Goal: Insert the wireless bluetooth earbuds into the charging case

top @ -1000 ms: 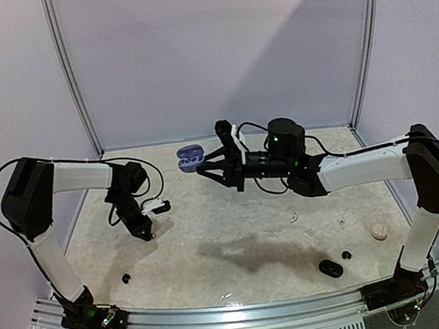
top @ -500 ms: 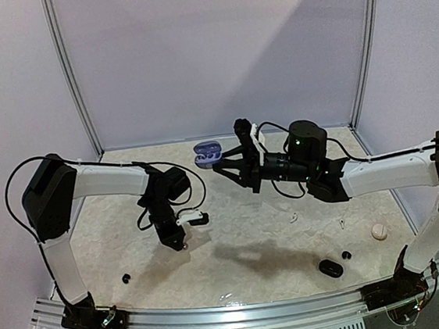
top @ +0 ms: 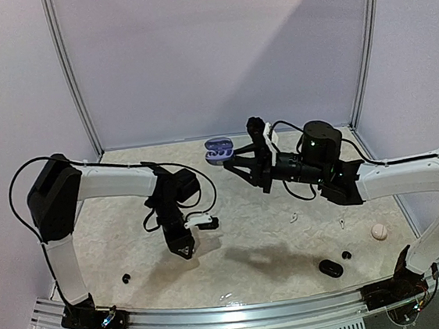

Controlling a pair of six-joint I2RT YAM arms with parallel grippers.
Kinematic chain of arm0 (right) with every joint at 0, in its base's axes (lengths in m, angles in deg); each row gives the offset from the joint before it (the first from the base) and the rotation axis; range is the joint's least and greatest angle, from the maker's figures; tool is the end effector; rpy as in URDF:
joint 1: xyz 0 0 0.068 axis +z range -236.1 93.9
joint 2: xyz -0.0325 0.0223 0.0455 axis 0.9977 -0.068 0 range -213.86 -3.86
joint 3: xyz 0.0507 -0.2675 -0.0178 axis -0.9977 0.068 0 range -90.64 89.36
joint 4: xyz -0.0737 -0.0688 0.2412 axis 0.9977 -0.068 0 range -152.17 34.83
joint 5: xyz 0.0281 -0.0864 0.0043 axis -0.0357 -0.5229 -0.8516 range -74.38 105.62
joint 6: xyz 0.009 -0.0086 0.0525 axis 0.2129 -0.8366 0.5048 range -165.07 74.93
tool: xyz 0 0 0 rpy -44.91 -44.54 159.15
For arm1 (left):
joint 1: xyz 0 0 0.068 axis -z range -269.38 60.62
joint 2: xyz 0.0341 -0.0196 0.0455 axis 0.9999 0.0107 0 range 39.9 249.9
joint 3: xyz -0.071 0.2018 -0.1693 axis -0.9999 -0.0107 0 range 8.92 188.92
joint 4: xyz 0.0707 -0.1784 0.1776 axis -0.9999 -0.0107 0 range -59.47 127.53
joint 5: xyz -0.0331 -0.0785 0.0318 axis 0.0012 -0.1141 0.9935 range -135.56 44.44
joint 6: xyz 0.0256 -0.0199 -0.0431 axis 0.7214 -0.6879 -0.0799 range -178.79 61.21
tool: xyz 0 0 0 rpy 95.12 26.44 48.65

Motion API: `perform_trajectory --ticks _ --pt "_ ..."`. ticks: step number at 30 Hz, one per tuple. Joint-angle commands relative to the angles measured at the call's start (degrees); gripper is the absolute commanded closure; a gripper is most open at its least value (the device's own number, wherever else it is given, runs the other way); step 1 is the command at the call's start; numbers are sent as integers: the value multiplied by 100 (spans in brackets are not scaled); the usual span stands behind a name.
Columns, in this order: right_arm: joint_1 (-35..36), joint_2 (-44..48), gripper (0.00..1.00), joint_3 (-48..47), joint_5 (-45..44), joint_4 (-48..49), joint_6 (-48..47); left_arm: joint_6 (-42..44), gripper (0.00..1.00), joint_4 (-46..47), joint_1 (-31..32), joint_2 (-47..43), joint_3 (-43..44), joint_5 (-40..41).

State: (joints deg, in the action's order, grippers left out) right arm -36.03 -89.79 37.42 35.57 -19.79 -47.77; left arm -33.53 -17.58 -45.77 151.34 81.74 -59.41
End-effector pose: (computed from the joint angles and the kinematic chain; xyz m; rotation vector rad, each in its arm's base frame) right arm 0.2123 0.2727 0.2923 -0.9674 1.3026 0.9143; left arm 0.2390 -0.2397 0.1449 -1.6975 -2.4971 0.3462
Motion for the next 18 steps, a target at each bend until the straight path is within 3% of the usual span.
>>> perform_trajectory --ticks 1,10,18 --pt "-38 309 100 117 -151 -123 -165 322 44 -433 62 -464 228 156" --pt "-36 439 100 -26 -70 -201 -269 917 42 -1553 -85 -1935 988 40" --pt "50 199 100 -726 586 -461 -166 1331 39 -1466 -1217 -4026 821 -2229"
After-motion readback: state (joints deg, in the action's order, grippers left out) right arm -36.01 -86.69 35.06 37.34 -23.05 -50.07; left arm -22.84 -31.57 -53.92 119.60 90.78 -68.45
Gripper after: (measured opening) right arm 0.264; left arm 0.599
